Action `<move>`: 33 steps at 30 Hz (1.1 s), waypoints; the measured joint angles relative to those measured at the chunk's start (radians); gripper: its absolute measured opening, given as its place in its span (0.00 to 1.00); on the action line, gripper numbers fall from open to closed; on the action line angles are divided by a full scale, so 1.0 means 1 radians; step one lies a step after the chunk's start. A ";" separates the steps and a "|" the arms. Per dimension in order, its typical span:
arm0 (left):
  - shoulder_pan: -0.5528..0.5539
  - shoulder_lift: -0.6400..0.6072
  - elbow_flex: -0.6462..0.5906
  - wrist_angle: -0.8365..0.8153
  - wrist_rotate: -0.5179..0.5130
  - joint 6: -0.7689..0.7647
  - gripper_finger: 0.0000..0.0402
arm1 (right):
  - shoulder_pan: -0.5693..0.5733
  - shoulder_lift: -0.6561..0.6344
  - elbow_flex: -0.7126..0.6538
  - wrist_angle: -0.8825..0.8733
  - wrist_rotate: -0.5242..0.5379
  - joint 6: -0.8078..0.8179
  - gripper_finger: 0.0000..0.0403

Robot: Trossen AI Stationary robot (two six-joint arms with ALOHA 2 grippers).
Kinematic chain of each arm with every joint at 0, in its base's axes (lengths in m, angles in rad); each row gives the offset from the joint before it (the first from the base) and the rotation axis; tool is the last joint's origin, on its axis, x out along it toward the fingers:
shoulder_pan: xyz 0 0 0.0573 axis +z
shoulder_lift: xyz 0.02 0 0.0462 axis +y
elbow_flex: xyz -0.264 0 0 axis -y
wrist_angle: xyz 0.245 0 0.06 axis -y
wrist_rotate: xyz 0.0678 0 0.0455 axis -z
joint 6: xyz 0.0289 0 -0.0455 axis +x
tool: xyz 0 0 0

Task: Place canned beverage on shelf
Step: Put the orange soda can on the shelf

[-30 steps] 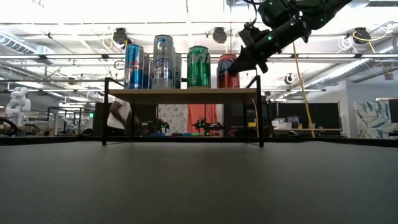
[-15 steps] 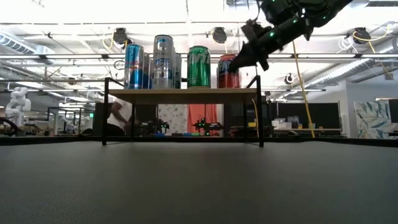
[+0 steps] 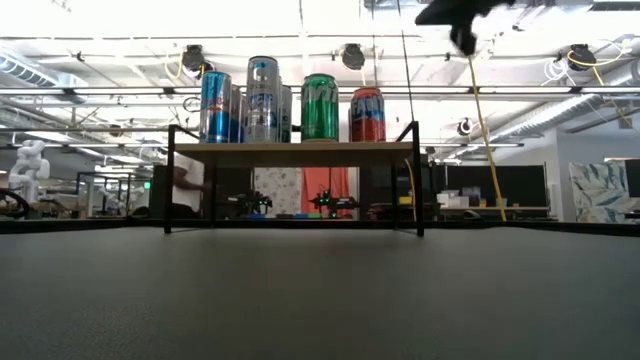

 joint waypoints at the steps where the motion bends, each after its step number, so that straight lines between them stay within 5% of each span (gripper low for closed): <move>1: 0.000 0.000 0.000 0.000 0.000 0.004 0.97 | 0.020 -0.008 0.037 -0.061 -0.004 -0.002 0.00; 9: -0.019 0.000 0.000 -0.056 0.018 0.046 0.97 | 0.184 0.000 0.324 -0.493 0.006 0.044 0.00; 16: -0.072 0.000 0.000 -0.147 0.023 0.014 0.97 | 0.349 -0.001 0.424 -0.695 0.082 0.139 0.00; 33: -0.347 0.054 0.000 -0.173 -0.110 -0.153 0.97 | 0.764 0.055 0.432 -0.822 0.103 0.473 0.00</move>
